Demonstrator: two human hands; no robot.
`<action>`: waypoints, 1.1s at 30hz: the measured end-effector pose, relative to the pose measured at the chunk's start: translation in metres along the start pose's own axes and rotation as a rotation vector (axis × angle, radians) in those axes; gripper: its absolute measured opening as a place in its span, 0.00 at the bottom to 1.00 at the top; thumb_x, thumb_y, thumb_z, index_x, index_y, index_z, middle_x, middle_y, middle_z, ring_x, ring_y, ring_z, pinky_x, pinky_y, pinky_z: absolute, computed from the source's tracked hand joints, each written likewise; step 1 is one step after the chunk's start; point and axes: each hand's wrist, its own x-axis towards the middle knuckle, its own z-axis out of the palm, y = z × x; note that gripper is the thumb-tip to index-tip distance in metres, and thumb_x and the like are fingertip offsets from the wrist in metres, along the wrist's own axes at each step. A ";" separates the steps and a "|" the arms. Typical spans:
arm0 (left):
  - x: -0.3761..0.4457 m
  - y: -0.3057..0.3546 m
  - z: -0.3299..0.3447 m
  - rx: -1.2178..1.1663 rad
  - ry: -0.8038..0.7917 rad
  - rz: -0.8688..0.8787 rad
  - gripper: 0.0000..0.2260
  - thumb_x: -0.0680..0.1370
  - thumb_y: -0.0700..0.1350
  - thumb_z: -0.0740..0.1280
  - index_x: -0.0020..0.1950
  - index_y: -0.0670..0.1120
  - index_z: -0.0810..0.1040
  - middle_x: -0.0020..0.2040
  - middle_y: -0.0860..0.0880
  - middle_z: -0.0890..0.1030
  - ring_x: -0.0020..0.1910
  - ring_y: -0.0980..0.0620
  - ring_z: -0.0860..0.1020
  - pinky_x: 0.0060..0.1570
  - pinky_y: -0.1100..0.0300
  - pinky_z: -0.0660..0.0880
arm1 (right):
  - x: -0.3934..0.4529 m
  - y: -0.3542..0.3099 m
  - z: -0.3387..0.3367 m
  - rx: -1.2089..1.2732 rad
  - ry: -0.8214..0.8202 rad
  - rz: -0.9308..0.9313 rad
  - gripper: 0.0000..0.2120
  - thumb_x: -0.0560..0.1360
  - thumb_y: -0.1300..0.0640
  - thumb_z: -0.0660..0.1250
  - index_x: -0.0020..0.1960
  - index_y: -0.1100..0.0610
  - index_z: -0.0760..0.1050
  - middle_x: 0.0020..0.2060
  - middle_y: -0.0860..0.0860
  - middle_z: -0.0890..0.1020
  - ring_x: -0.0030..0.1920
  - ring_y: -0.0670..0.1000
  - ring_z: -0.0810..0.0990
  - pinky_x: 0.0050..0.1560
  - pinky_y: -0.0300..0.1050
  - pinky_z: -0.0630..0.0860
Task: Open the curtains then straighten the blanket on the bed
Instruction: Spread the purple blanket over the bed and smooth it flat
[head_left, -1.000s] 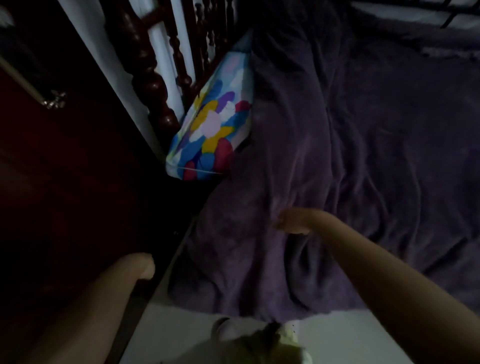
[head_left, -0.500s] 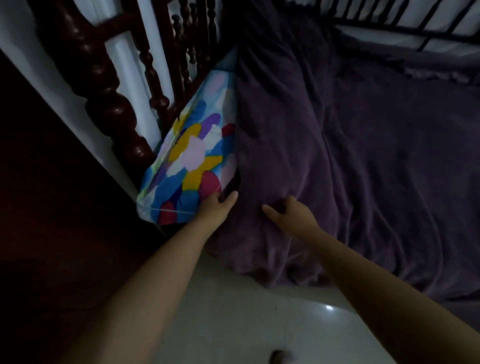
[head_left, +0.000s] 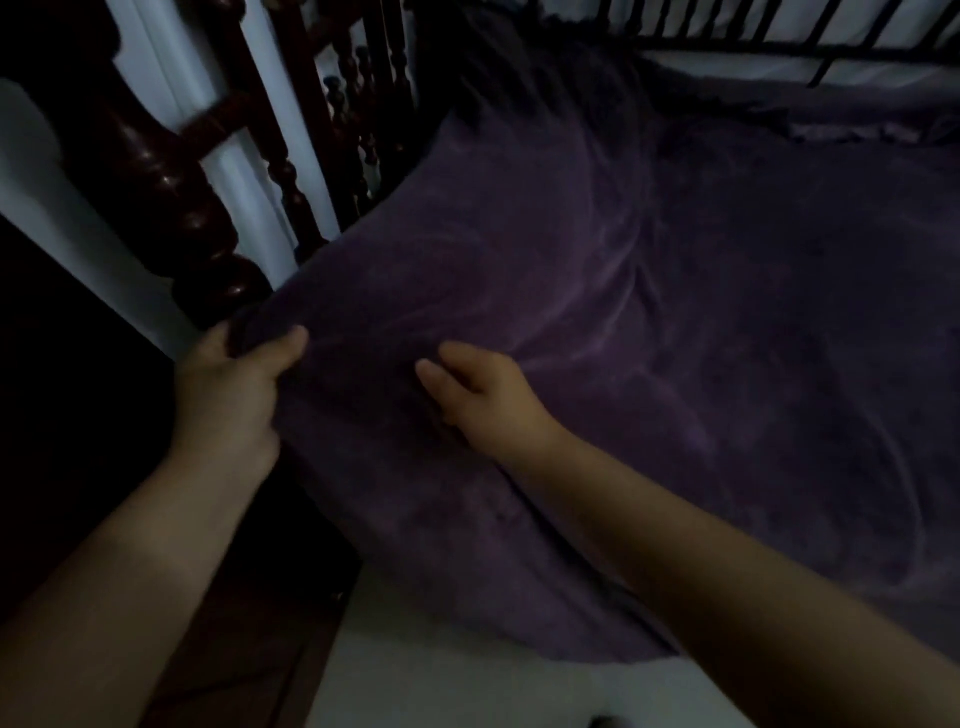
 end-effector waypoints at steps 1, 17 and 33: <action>0.009 0.003 -0.001 0.030 0.027 0.010 0.11 0.72 0.35 0.69 0.40 0.53 0.80 0.34 0.57 0.85 0.33 0.60 0.83 0.32 0.65 0.80 | 0.010 -0.003 0.003 0.052 -0.030 0.037 0.21 0.78 0.60 0.59 0.28 0.51 0.59 0.24 0.46 0.66 0.26 0.43 0.66 0.32 0.41 0.67; -0.021 -0.117 0.048 1.595 -0.345 0.527 0.22 0.68 0.32 0.67 0.62 0.37 0.73 0.64 0.33 0.71 0.63 0.33 0.69 0.58 0.39 0.69 | -0.082 0.144 -0.053 -0.528 -0.492 0.385 0.12 0.77 0.62 0.58 0.56 0.66 0.74 0.57 0.62 0.79 0.56 0.59 0.77 0.54 0.43 0.66; -0.165 -0.202 0.375 1.889 -0.933 0.382 0.13 0.76 0.44 0.58 0.59 0.43 0.71 0.59 0.45 0.74 0.58 0.46 0.72 0.52 0.53 0.72 | -0.198 0.247 -0.381 -0.569 0.011 0.649 0.14 0.73 0.60 0.60 0.57 0.61 0.72 0.56 0.61 0.77 0.58 0.60 0.75 0.58 0.52 0.74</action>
